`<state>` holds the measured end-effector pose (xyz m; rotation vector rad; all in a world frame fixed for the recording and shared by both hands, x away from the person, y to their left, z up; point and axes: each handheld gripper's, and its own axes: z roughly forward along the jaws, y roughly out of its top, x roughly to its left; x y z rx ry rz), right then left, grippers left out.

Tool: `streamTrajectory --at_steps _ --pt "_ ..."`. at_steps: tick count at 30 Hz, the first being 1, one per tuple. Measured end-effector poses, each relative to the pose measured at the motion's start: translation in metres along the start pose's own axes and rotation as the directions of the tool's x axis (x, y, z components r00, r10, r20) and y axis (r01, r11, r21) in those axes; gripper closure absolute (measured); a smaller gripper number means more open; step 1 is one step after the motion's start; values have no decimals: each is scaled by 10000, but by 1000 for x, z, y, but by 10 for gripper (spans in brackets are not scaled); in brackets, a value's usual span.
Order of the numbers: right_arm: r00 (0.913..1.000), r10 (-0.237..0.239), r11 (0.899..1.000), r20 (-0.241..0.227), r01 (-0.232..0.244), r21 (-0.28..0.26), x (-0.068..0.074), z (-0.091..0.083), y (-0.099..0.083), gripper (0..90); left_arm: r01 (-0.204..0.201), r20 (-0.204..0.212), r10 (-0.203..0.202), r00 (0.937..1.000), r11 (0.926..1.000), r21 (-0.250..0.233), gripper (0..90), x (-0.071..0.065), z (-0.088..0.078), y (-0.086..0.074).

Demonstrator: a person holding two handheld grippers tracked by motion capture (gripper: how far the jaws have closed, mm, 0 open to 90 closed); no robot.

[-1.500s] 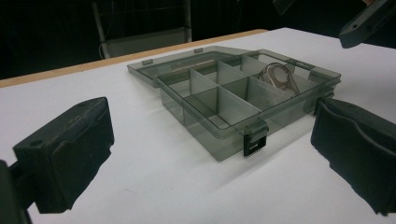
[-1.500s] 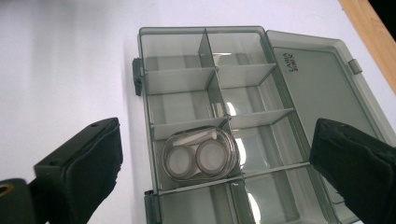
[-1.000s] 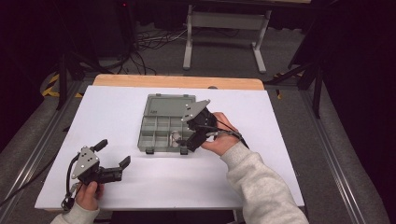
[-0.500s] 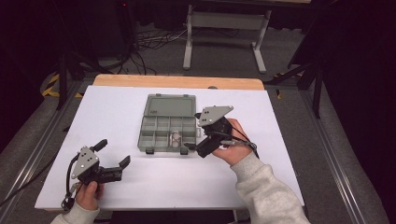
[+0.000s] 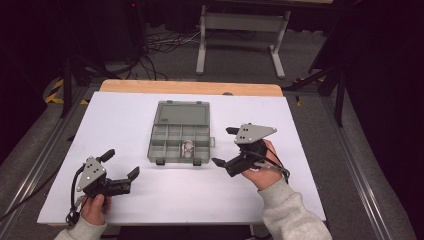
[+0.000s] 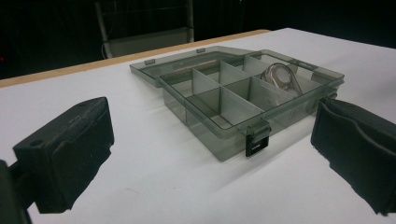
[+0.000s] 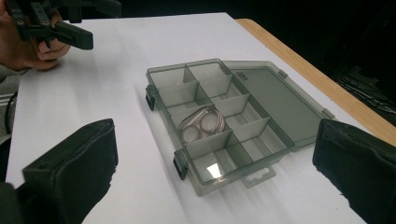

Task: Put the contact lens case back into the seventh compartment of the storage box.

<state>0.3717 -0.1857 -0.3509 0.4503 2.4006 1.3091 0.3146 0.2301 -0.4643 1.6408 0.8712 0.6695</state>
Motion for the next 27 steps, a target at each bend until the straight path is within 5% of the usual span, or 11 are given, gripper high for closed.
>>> streamTrajectory --at_steps 13,27 --pt "9960 832 9938 336 -804 -772 5 -12 -43 6 -6 -17 6 10000 10000 -20 2 0 0 0" --pt "9858 1543 9842 655 -1476 -979 8 -13 -83 5 -40 -19 40 10000 10000 -5 1 -1 0 0"
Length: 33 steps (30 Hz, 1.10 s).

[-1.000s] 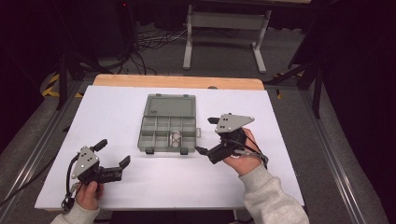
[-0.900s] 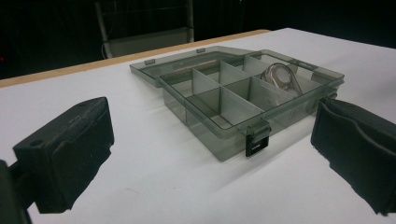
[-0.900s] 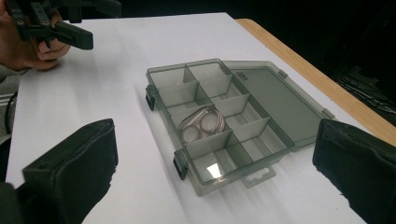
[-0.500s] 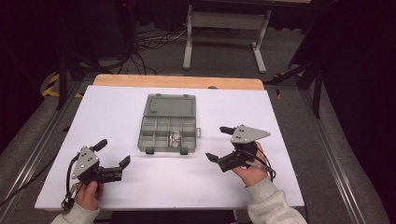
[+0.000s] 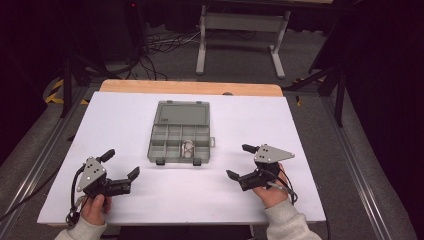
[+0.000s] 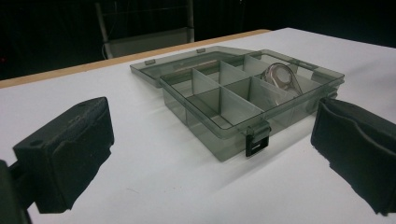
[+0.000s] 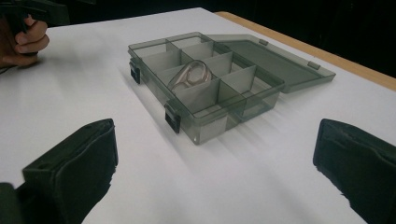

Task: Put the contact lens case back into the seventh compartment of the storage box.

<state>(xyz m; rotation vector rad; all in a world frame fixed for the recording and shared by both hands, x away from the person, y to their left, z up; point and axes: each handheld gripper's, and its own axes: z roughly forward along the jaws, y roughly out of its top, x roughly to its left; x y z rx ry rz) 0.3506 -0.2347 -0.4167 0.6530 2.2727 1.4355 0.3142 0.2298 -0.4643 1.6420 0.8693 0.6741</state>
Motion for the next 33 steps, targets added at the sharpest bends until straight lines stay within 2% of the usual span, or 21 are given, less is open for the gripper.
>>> streamTrajectory --at_steps 13,19,23,27,33 --pt "9978 596 9982 290 -595 -65 -5 -4 -27 3 -22 12 22 10000 10000 -5 2 0 0 0" --pt "9971 655 9978 388 -656 -1 -4 -3 -36 2 -31 23 31 10000 10000 7 1 0 0 0" --pt "9948 931 9956 421 -925 -171 -6 -3 -39 1 -50 24 50 10000 10000 11 1 0 0 0" --pt "9934 1011 9944 544 -991 -376 -6 -4 -40 1 -64 8 64 10000 10000 3 1 -1 0 0" --pt "9933 958 9949 649 -934 -391 -6 -5 -40 1 -53 -8 53 10000 10000 19 1 0 0 0"
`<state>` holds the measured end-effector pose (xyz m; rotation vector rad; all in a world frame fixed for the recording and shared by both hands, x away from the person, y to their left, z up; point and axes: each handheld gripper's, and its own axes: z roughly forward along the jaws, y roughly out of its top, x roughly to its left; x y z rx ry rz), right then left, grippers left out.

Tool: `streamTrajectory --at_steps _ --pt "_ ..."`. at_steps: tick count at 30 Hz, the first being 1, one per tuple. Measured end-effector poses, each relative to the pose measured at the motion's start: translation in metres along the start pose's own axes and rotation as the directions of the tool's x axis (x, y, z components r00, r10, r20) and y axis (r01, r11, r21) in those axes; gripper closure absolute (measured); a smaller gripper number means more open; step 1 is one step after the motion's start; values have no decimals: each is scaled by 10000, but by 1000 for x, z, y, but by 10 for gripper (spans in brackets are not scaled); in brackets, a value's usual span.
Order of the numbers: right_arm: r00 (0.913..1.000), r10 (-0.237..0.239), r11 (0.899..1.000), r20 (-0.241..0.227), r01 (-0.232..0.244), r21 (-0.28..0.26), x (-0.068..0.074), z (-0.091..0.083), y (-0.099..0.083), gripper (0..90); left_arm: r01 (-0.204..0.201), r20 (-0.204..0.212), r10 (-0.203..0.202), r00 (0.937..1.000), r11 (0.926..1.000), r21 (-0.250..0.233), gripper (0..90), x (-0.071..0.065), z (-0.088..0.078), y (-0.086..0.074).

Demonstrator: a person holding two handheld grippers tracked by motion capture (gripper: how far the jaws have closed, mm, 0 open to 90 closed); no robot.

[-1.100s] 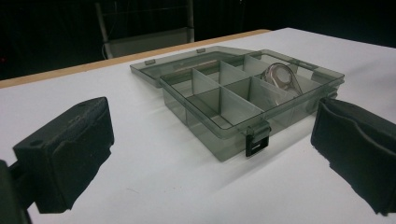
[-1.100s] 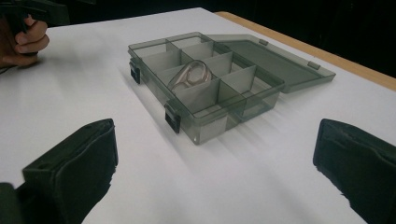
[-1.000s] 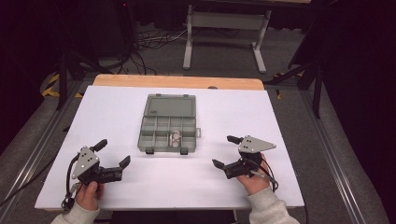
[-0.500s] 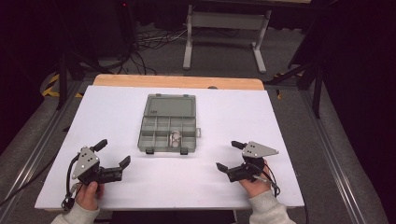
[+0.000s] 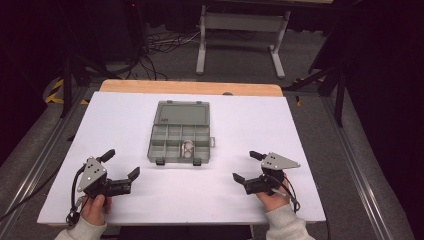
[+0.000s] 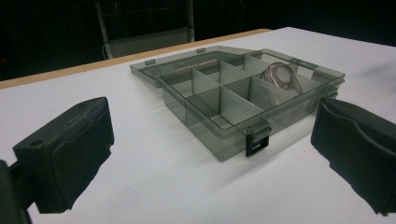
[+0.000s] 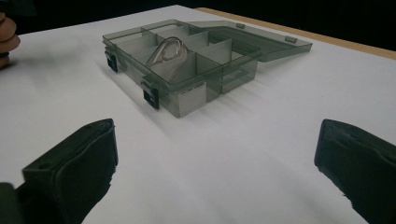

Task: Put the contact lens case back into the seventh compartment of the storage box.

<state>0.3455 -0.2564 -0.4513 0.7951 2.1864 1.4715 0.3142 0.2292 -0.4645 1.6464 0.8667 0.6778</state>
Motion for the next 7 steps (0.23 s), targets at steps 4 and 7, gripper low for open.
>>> streamTrajectory --at_steps 4,7 --pt "10000 -65 10000 -6 65 15 1 1 0 1 35 -81 -35 10000 10000 40 1 0 0 0" --pt "10000 -95 10000 -5 95 18 1 1 0 1 35 -84 -35 10000 10000 39 2 0 0 0"
